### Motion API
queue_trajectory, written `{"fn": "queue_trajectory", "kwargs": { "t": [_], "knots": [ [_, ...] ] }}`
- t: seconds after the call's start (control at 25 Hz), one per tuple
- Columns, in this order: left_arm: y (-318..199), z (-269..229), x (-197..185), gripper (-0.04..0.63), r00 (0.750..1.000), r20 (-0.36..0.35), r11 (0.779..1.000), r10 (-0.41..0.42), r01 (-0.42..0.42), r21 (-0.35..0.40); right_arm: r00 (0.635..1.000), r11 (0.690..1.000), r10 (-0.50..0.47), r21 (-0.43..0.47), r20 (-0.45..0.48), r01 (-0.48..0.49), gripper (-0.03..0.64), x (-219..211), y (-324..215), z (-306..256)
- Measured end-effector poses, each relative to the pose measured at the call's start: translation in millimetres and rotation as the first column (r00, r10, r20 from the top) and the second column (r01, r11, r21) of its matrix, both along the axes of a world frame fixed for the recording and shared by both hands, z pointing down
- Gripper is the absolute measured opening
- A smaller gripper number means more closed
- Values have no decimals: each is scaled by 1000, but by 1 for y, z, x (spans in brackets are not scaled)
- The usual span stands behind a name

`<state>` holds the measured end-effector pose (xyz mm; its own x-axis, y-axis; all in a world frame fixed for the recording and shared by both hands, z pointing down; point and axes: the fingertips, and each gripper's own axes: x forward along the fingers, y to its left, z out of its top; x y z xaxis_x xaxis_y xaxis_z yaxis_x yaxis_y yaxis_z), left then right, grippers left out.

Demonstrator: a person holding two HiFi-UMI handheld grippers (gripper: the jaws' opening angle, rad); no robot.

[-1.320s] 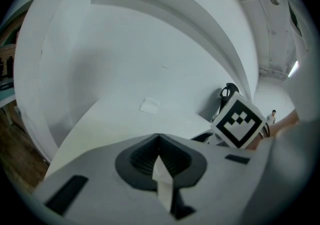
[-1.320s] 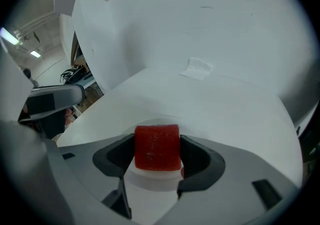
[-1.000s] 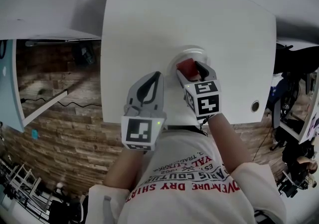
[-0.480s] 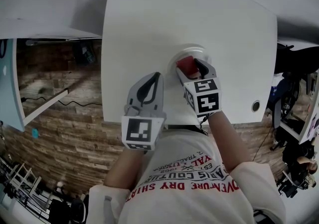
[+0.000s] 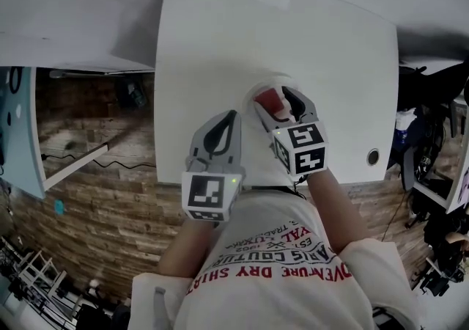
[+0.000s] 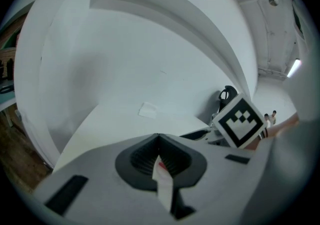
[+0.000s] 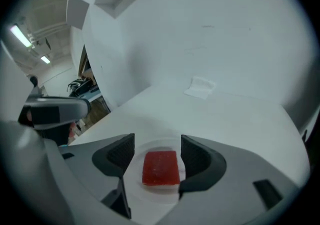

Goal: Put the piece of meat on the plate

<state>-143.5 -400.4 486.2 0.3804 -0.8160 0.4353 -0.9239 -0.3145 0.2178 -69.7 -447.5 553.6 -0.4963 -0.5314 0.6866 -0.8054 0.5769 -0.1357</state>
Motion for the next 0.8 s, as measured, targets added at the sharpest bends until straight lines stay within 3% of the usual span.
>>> {"fn": "queue_trajectory", "kwargs": {
  "t": [0.08, 0.2, 0.36, 0.64, 0.8],
  "knots": [
    [-1, -10, 4, 5, 1000, 6, 1000, 8, -8, 19, 998, 998, 39, 52, 56, -42, 274, 5, -4, -26],
    [-3, -29, 9, 5, 1000, 13, 998, 12, -13, 58, 982, 980, 99, 155, 161, -124, 136, 19, -9, -77],
    [-8, -62, 19, 5, 999, 47, 990, 16, -22, 136, 962, 952, 134, 239, 236, -191, 49, 37, -10, -129],
    [-14, -126, 29, 5, 998, 68, 962, 15, -33, 272, 958, 918, 96, 348, 271, -190, 12, 49, 5, -186],
    [-11, -152, 38, 5, 997, 75, 940, 27, -51, 338, 952, 856, 67, 473, 298, -209, 12, 57, 12, -224]
  ]
}}
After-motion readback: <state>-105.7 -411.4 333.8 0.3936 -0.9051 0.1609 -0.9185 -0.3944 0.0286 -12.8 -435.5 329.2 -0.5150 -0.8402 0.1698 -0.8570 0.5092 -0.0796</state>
